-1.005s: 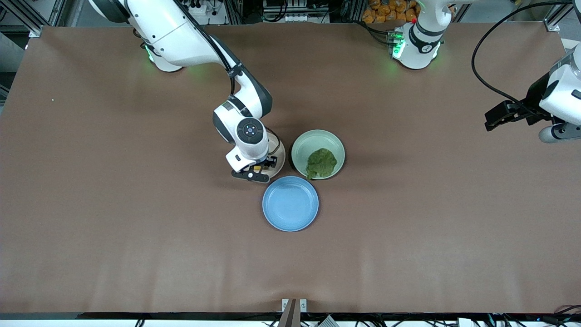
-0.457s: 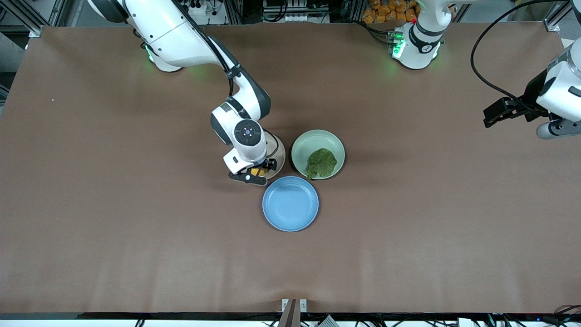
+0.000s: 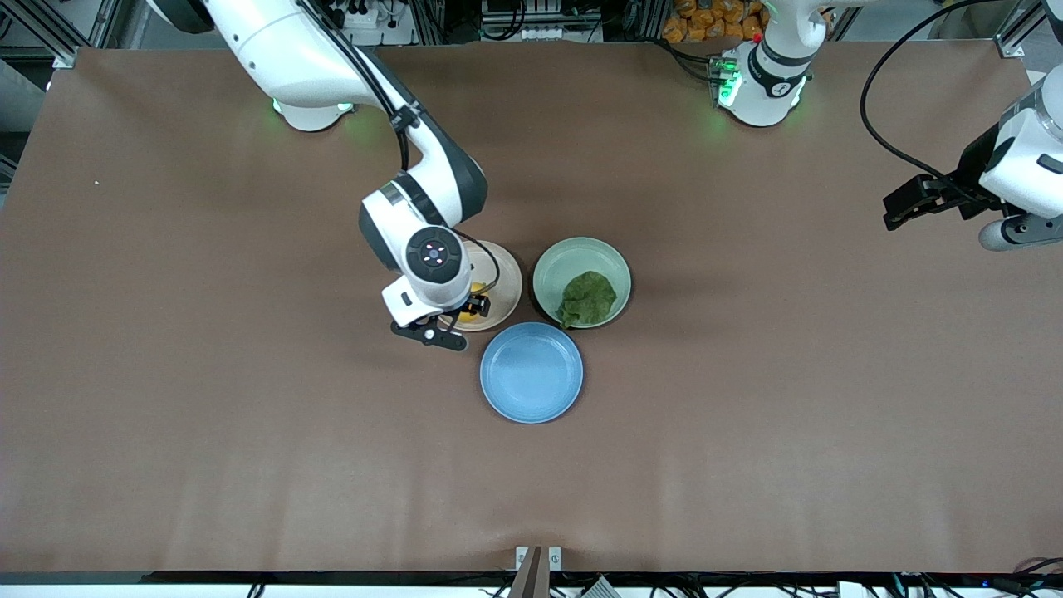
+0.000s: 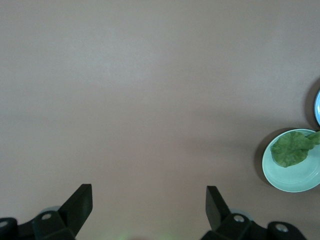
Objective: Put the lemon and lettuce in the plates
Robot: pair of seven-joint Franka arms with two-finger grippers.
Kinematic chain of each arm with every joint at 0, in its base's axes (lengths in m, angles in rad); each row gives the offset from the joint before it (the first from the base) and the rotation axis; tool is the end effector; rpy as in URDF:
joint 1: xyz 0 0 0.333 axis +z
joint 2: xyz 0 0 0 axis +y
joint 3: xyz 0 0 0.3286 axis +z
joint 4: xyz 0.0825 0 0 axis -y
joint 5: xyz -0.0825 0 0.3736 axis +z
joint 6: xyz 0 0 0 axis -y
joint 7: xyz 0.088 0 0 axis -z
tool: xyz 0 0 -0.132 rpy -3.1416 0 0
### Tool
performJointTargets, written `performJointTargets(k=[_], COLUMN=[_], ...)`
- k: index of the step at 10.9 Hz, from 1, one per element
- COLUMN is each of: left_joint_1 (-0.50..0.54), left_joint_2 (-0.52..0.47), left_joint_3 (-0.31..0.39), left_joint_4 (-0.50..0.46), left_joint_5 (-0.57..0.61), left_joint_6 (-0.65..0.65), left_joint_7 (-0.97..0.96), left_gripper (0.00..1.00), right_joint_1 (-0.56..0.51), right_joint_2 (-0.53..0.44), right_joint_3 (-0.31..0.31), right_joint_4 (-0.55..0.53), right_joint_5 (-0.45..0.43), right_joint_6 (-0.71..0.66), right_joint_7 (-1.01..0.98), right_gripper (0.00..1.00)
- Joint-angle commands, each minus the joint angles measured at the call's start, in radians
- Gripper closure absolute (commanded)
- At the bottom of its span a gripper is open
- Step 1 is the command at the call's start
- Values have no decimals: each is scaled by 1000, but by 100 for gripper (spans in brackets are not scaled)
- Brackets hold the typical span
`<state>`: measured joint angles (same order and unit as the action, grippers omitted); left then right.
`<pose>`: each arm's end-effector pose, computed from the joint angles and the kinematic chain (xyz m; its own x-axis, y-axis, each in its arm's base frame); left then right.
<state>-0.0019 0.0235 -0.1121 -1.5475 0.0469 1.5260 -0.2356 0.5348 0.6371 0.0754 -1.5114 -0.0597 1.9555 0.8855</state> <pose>0.5430 -0.0550 0.6064 0.9918 0.1231 -0.0332 0.1213 -0.9912 -0.0535 0.5652 0.3800 0.2676 0.9581 -0.2620 -0.1161 -0.2438 -0.9581 0.1503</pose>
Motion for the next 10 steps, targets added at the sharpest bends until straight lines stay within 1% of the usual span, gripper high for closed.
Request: performJointTargets(k=[1, 3, 6, 8, 10], left_joint_1=[5, 5, 5, 3, 3], left_joint_2=[-27, -27, -31, -31, -33], left_joint_3=[0, 0, 0, -1, -1], left_joint_4=[-23, -22, -23, -23, -23], left_joint_5=[-18, -19, -18, -16, -16], left_joint_6=[8, 6, 6, 5, 3], left_joint_7=[10, 10, 12, 10, 6], left_gripper=[0, 0, 0, 0, 0], right_joint_1=[-54, -90, -153, -223, -280], right_joint_2=[-17, -39, -101, -151, -201], right_joint_3=[17, 14, 7, 9, 7], right_joint_4=[52, 71, 86, 94, 94], right_joint_5=[38, 82, 83, 83, 83], right_joint_6=[-99, -151, -249, -325, -366], right_joint_7=[-65, -118, -126, -131, -184], right_gripper=[0, 0, 0, 0, 0])
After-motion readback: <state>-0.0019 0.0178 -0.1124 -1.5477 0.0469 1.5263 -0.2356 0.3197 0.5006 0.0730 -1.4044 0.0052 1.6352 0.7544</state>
